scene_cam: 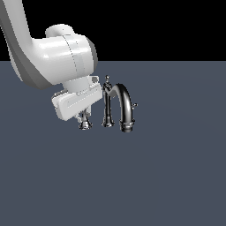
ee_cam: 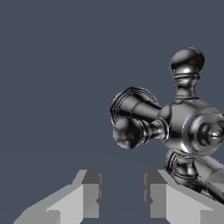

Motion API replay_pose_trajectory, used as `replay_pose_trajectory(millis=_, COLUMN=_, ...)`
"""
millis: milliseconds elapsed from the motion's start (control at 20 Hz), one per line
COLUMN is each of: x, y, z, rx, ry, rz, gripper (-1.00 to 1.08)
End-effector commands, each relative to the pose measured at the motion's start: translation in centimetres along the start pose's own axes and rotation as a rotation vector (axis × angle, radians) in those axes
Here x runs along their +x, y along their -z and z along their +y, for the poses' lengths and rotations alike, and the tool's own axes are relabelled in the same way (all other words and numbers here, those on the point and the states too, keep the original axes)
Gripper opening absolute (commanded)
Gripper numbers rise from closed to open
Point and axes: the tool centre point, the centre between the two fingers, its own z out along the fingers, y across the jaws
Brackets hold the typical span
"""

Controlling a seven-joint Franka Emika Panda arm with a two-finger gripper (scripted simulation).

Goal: Turn on the faucet by rotating a designated handle.

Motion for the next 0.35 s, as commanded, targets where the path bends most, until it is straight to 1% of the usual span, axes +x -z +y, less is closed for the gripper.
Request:
replay_pose_trajectory(millis=0, x=-5.2, y=-2.8, z=9.3, rx=-0.078, ry=-0.055, rz=-0.008, gripper=0.15)
replay_pose_trajectory(millis=50, x=-4.8, y=-2.7, z=8.9, rx=-0.083, ry=-0.047, rz=-0.009, gripper=0.15)
replay_pose_trajectory(millis=100, x=-5.3, y=-2.9, z=9.8, rx=-0.107, ry=0.020, rz=-0.012, gripper=0.03)
replay_pose_trajectory(millis=150, x=-4.7, y=-2.7, z=10.1, rx=-0.131, ry=0.082, rz=0.001, gripper=0.29)
replay_pose_trajectory(millis=200, x=-2.6, y=-3.3, z=9.6, rx=-0.139, ry=-0.016, rz=0.019, gripper=0.91)
replay_pose_trajectory(millis=250, x=-4.5, y=-2.9, z=10.5, rx=-0.142, ry=-0.050, rz=0.026, gripper=0.91)
replay_pose_trajectory(millis=300, x=1.7, y=-1.7, z=5.7, rx=-0.093, ry=-0.068, rz=0.108, gripper=0.52)
